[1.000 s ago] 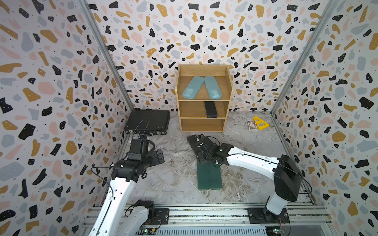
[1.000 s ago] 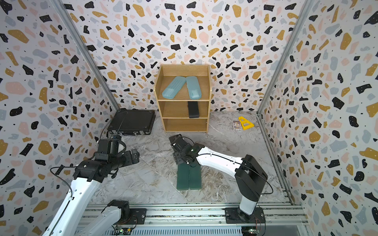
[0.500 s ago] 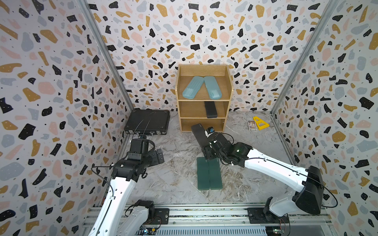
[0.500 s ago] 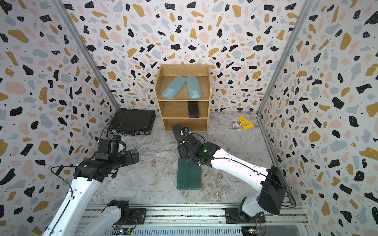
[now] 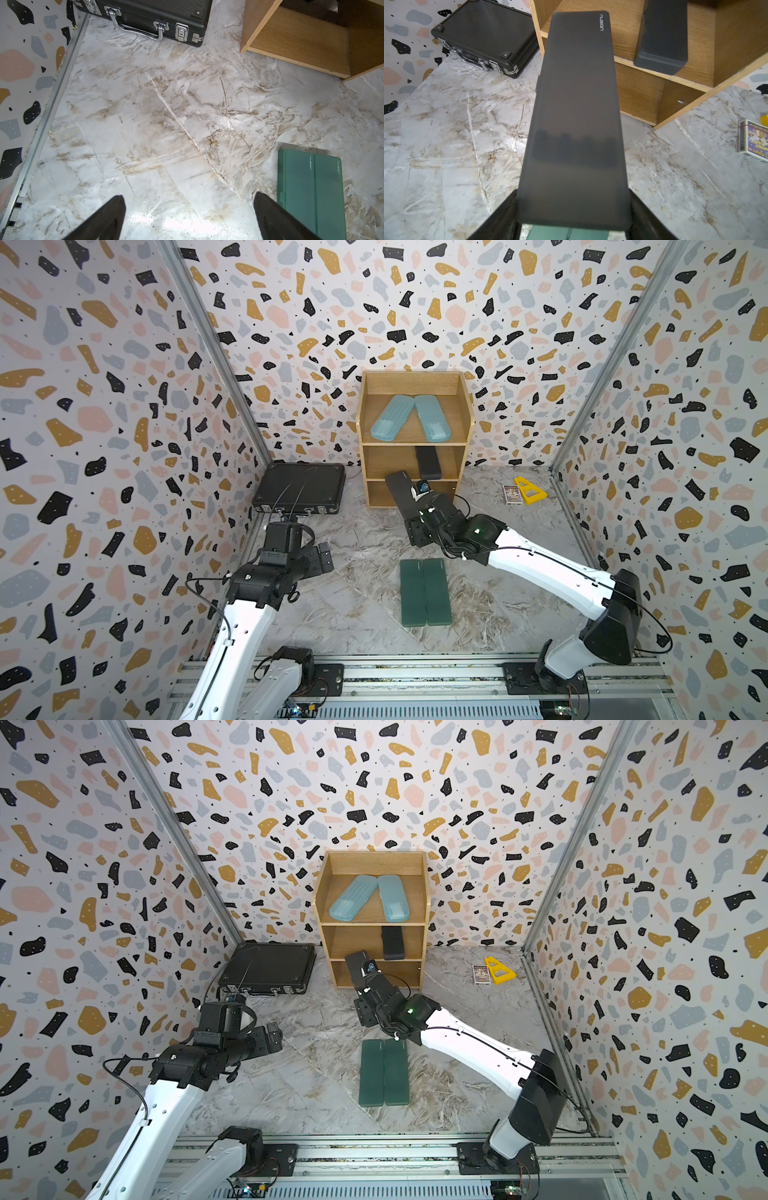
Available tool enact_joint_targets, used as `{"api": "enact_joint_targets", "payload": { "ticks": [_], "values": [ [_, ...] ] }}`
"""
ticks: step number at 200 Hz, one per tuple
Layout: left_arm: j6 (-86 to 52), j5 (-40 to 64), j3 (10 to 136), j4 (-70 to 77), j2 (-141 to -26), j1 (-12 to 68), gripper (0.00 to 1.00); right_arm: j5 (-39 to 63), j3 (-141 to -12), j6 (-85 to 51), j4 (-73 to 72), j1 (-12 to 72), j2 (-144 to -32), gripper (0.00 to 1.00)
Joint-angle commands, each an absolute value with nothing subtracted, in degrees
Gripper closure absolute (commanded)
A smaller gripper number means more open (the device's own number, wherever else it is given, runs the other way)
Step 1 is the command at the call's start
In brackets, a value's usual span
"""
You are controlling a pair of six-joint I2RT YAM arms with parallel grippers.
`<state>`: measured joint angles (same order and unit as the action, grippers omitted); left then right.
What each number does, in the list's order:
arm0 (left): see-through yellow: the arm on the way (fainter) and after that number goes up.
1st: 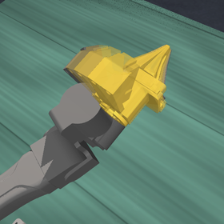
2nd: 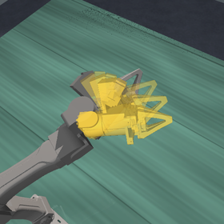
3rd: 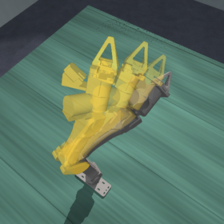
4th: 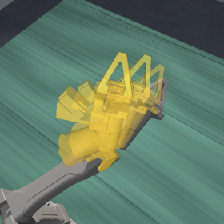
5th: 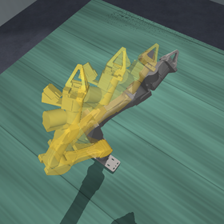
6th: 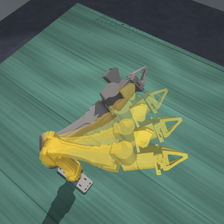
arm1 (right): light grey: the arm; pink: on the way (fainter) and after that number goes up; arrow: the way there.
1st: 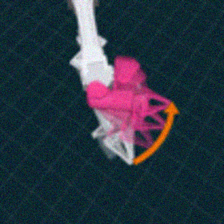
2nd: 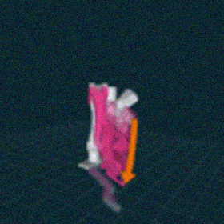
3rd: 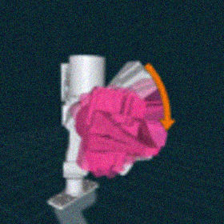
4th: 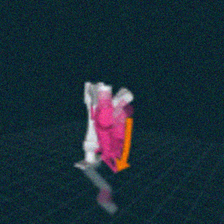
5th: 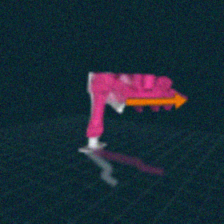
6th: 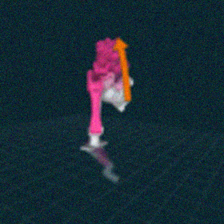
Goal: Place the pencil cases on the shelf according to color
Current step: Place the pencil case on the shelf.
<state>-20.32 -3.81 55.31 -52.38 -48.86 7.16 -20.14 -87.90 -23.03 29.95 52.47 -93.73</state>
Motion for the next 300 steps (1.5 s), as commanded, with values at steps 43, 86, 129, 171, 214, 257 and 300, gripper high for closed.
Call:
{"api": "enact_joint_targets", "payload": {
  "ticks": [43, 86, 129, 171, 214, 257, 300],
  "values": [
    [-20.04, -3.12, 54.67, -50.93, -47.95, 6.86, 0.00, -21.37, -102.12, -24.72, 27.29, 48.59, -105.95, 1.00],
    [-20.00, -1.84, 54.54, -50.63, -47.41, 6.86, 0.00, -21.60, -107.80, -27.48, 24.02, 47.06, -113.12, 1.00],
    [-19.84, -0.57, 54.32, -50.42, -47.08, 6.84, 0.00, -20.82, -115.39, -28.56, 23.78, 45.18, -119.79, 1.00],
    [-19.86, 0.00, 54.27, -50.27, -46.75, 6.86, 0.00, -20.57, -117.15, -29.52, 21.85, 44.12, -122.35, 1.00],
    [-19.85, 0.44, 54.19, -50.18, -46.15, 6.86, 0.00, -20.43, -117.47, -31.39, 16.66, 43.59, -124.62, 1.00],
    [-19.77, 0.95, 54.07, -50.07, -45.79, 6.86, 0.00, -20.31, -120.58, -32.84, 15.20, 43.42, -127.52, 0.89],
    [-19.75, 1.55, 53.90, -49.92, -45.44, 6.86, 0.00, -20.40, -120.80, -34.33, 12.60, 43.33, -128.38, 0.69]
  ]
}}
